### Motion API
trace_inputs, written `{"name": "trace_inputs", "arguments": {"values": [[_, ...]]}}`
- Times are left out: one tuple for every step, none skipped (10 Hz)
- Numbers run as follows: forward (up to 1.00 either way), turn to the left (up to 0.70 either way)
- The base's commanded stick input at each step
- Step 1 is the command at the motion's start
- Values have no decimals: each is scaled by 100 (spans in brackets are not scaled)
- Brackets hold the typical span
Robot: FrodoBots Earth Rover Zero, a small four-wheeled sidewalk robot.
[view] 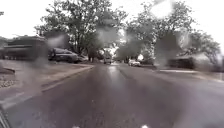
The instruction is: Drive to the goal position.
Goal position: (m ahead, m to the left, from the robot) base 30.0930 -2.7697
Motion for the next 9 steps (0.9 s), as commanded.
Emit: {"name": "trace_inputs", "arguments": {"values": [[70,0],[70,0],[70,0],[70,0],[70,0],[70,0],[70,0],[70,0],[70,0]]}}
